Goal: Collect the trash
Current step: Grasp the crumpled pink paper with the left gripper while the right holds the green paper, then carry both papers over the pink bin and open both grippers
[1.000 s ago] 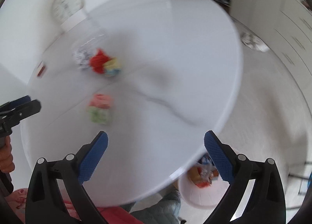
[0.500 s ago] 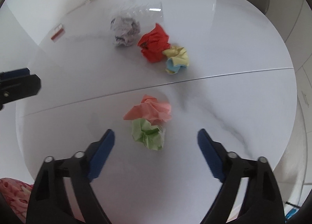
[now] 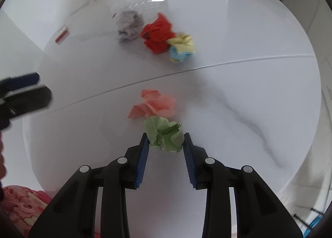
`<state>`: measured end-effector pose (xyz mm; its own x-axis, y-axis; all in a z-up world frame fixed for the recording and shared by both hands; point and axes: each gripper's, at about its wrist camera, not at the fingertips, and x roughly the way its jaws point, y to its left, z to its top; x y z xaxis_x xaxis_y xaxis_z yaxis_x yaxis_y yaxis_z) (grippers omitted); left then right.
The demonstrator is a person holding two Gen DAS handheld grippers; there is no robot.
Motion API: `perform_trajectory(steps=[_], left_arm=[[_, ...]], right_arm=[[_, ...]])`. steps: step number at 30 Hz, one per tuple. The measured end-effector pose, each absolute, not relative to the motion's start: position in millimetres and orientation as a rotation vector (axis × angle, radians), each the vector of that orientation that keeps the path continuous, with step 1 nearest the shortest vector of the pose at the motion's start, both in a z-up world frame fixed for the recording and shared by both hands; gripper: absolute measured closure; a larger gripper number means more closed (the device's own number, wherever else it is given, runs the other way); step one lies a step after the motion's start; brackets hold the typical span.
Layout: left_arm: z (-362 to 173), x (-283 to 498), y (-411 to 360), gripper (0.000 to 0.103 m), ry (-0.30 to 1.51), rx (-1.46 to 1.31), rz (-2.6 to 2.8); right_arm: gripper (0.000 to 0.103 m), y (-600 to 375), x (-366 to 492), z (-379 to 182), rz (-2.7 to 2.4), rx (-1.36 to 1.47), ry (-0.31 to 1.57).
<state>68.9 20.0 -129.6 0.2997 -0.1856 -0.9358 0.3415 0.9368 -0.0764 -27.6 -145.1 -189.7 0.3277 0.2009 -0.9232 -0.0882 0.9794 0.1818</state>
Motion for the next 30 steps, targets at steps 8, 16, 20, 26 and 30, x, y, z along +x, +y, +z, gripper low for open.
perform_trajectory(steps=[8, 16, 20, 26, 30], left_arm=[[-160.4, 64.3, -44.0, 0.009, 1.182, 0.282, -0.485], [-194.1, 77.8, -82.5, 0.041, 1.217, 0.319, -0.506], [-203.2, 81.0, -88.2, 0.056, 1.239, 0.298, -0.499], [-205.9, 81.3, -93.8, 0.06, 1.234, 0.302, -0.494], [-204.8, 80.4, -94.1, 0.061, 1.241, 0.301, -0.491]], right_arm=[[0.069, -203.4, -65.4, -162.1, 0.088, 0.179, 1.181], [0.069, -242.7, -99.1, -158.6, 0.006, 0.236, 1.177], [0.069, -246.1, -105.9, -160.9, -0.015, 0.25, 1.175], [0.069, -254.2, -111.4, -159.8, -0.038, 0.265, 1.167], [0.069, -258.1, -114.4, -160.7, -0.044, 0.272, 1.168]])
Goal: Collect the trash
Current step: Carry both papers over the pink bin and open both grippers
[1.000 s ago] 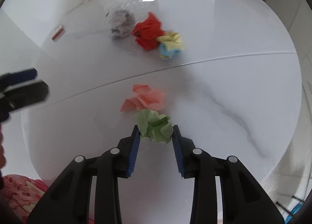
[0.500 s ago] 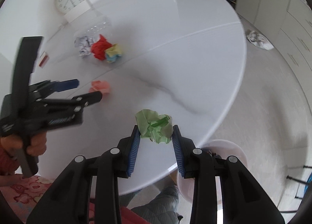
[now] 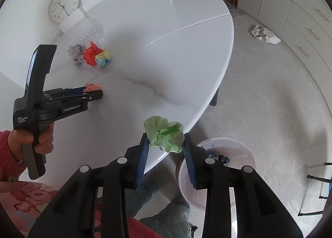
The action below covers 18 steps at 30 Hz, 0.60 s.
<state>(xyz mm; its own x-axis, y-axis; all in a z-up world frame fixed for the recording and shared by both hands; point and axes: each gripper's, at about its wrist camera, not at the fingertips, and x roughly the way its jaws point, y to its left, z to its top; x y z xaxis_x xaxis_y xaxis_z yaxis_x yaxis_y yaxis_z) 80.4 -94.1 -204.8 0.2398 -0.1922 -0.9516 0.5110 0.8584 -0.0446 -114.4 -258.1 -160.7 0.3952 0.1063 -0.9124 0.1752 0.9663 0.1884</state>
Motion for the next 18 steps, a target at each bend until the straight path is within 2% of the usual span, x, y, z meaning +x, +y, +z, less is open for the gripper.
perform_trajectory(steps=[3, 10, 16, 17, 18], left_arm=[[-198.0, 74.2, -94.9, 0.061, 1.245, 0.304, -0.497], [-143.6, 40.6, -106.4, 0.061, 1.188, 0.325, -0.64], [-110.3, 1.9, -131.3, 0.061, 1.141, 0.362, -0.782], [-106.9, -5.8, -138.5, 0.061, 1.136, 0.373, -0.807], [-105.6, -11.4, -144.6, 0.061, 1.131, 0.385, -0.821]], right_arm=[[0.069, -262.5, -119.1, -157.9, -0.055, 0.285, 1.157], [0.068, -289.1, -157.3, -144.3, -0.151, 0.343, 1.119], [0.067, -317.2, -190.1, -161.3, -0.257, 0.397, 1.142], [0.064, -320.4, -194.2, -167.6, -0.271, 0.396, 1.158], [0.048, -322.6, -197.6, -172.6, -0.284, 0.394, 1.169]])
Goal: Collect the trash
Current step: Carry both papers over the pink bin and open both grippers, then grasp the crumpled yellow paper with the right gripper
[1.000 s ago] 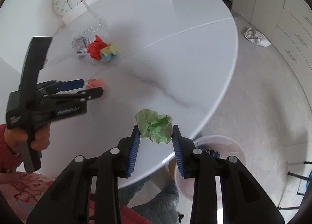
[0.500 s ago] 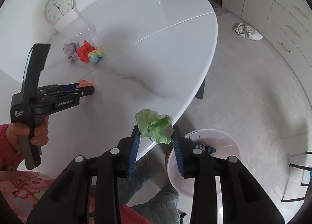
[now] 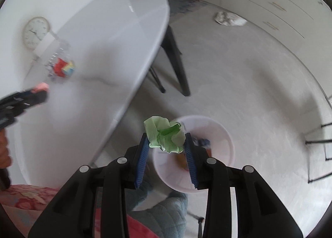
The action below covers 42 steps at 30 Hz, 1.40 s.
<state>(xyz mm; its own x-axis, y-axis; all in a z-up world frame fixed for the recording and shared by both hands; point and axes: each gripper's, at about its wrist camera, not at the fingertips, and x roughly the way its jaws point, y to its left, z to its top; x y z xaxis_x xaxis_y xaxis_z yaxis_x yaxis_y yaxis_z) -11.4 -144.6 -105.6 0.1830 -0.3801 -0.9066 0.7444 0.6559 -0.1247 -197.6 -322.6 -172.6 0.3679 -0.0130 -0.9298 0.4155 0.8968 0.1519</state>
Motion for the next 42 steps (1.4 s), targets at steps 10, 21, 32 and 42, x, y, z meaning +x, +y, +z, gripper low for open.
perform_trajectory(steps=[10, 21, 32, 42], left_arm=[[-107.9, -65.6, -201.8, 0.061, 1.12, 0.516, -0.965], [-116.5, -118.3, -259.7, 0.06, 1.109, 0.619, -1.126], [-107.5, -133.5, -260.1, 0.008, 1.076, 0.648, -1.105], [-106.2, -115.2, -243.0, 0.008, 1.099, 0.595, -1.046]], right_arm=[[0.007, -344.7, -234.0, -184.0, -0.432, 0.396, 1.194], [0.004, -388.6, -292.6, -177.0, -0.556, 0.501, 1.142], [0.004, -391.5, -302.2, -176.7, -0.579, 0.54, 1.112], [0.004, -377.6, -288.0, -173.8, -0.55, 0.5, 1.123]])
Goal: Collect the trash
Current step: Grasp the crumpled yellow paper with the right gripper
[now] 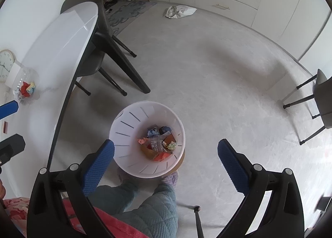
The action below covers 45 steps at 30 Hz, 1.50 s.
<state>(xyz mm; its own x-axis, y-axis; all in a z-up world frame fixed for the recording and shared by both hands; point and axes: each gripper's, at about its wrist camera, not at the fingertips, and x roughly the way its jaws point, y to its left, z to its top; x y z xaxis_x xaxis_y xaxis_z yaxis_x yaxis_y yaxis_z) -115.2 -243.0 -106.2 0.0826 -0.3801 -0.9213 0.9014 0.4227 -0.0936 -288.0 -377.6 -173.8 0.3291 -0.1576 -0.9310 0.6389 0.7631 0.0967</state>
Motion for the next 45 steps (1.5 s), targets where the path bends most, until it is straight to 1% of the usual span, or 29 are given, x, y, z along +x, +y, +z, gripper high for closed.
perform_trajectory(steps=[10, 16, 22, 31, 40, 41, 43, 45], left_arm=[[-104.2, -88.7, -215.2, 0.008, 1.122, 0.508, -0.935], [-101.8, -56.7, -177.9, 0.008, 1.136, 0.428, -0.809], [-98.6, -19.4, -123.7, 0.008, 1.142, 0.328, -0.647], [-100.0, 32.1, -22.1, 0.008, 1.168, 0.162, -0.378], [-106.4, 71.8, 50.4, 0.008, 1.183, 0.058, -0.238], [-108.5, 76.0, 54.5, 0.008, 1.186, 0.054, -0.233], [-112.4, 84.2, 59.8, 0.008, 1.196, 0.047, -0.227], [-118.1, 91.0, 63.5, 0.008, 1.208, 0.042, -0.221]], right_arm=[[0.004, -359.3, -255.5, -170.5, -0.488, 0.454, 1.136], [0.004, -338.2, -216.9, -172.1, -0.402, 0.409, 1.158], [0.004, -305.2, -157.5, -170.5, -0.251, 0.342, 1.175], [0.004, -220.2, -36.9, -168.8, 0.028, 0.185, 1.175], [0.004, -152.3, 60.7, -179.4, 0.181, -0.015, 1.167], [0.006, -147.0, 68.5, -181.6, 0.187, -0.025, 1.168], [0.014, -140.6, 83.3, -187.6, 0.211, -0.035, 1.182], [0.019, -134.3, 97.0, -195.4, 0.229, -0.048, 1.204]])
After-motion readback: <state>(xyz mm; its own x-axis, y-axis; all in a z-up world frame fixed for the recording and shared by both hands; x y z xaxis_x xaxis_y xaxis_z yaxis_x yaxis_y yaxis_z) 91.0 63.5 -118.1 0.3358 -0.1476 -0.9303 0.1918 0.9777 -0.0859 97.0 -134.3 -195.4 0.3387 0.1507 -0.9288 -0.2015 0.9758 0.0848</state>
